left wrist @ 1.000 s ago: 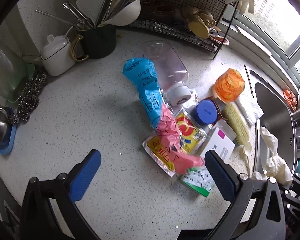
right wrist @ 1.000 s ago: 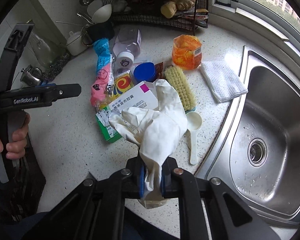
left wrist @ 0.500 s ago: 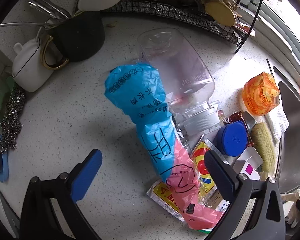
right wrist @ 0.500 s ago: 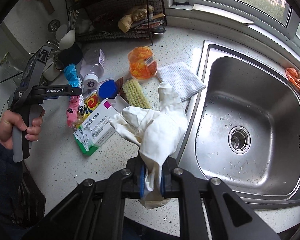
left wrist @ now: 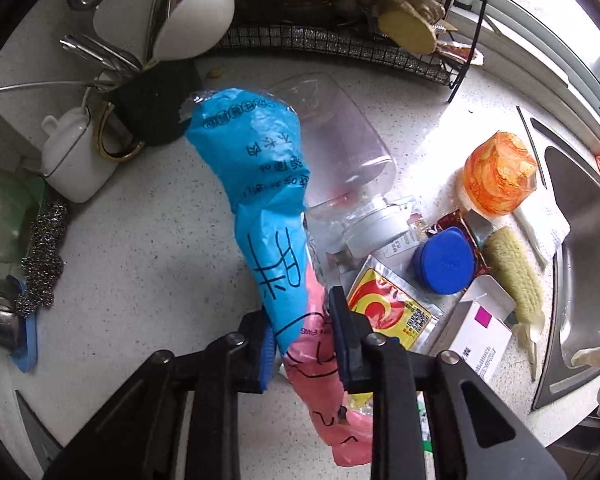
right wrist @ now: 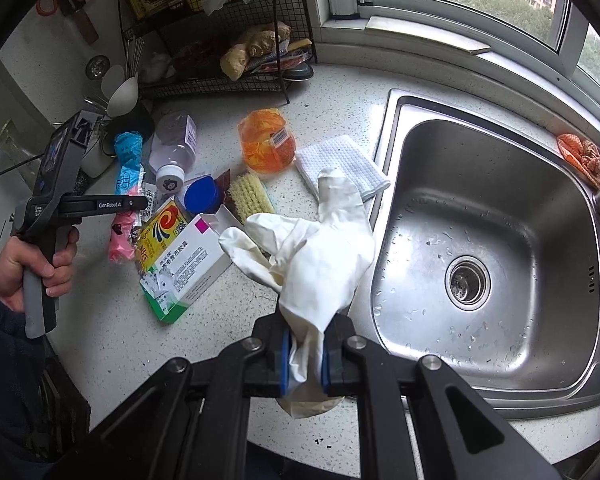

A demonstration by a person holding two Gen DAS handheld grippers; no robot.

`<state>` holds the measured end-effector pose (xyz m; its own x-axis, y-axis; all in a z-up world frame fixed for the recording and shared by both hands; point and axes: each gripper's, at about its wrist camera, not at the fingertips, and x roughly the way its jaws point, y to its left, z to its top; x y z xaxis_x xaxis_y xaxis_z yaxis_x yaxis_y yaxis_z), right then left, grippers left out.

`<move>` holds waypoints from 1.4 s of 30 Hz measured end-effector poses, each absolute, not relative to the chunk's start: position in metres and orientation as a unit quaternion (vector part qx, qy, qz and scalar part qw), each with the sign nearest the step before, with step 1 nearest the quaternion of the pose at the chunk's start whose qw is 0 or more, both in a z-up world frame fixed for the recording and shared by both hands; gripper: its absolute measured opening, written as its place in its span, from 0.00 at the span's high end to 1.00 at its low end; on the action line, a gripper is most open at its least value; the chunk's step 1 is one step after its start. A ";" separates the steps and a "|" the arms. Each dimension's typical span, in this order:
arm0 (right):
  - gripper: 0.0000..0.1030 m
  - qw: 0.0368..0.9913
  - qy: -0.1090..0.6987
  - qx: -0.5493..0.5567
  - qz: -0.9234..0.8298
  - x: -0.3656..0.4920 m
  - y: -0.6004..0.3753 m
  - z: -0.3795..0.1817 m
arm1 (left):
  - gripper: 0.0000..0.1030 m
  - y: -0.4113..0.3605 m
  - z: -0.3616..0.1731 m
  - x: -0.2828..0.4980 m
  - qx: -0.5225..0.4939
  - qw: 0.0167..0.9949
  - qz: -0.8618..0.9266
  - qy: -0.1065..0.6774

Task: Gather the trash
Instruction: 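Carry the gloves and bag with both grippers down toward the red bucket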

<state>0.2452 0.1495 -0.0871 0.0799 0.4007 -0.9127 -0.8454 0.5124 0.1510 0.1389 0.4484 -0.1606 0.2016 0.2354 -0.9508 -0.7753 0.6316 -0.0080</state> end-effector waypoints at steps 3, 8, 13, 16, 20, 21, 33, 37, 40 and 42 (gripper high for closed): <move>0.90 0.703 0.508 -0.208 0.453 0.243 0.145 -0.084 | 0.79 0.433 -0.141 0.130 -0.245 0.743 0.344 0.519; 0.90 0.707 0.492 -0.194 0.469 0.234 0.132 -0.071 | 0.79 0.395 -0.114 0.120 -0.227 0.761 0.334 0.508; 0.90 0.716 0.469 -0.191 0.481 0.225 0.112 -0.055 | 0.81 0.348 -0.095 0.126 -0.208 0.781 0.314 0.497; 0.90 0.725 0.454 -0.187 0.483 0.219 0.095 -0.044 | 0.81 0.321 -0.088 0.129 -0.198 0.794 0.298 0.492; 0.90 0.737 0.442 -0.176 0.480 0.212 0.069 -0.033 | 0.81 0.280 -0.070 0.131 -0.177 0.812 0.270 0.487; 0.90 0.739 0.440 -0.173 0.480 0.210 0.062 -0.031 | 0.81 0.270 -0.066 0.132 -0.173 0.816 0.263 0.485; 0.90 0.766 0.434 -0.134 0.456 0.165 -0.033 -0.015 | 0.81 0.145 -0.033 0.128 -0.124 0.848 0.192 0.478; 0.90 0.773 0.440 -0.124 0.441 0.149 -0.063 -0.016 | 0.81 0.106 -0.033 0.125 -0.112 0.853 0.164 0.482; 0.90 0.779 0.441 -0.120 0.430 0.136 -0.089 -0.017 | 0.81 0.072 -0.037 0.124 -0.096 0.857 0.142 0.486; 0.90 0.782 0.444 -0.115 0.422 0.130 -0.104 -0.018 | 0.81 0.052 -0.040 0.126 -0.091 0.857 0.128 0.491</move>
<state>0.1297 -0.1045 -0.0181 0.2488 0.5579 -0.7917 -0.7626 0.6167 0.1950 0.1258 0.0516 -0.0404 0.4860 0.1302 -0.8642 -0.3086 0.9507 -0.0304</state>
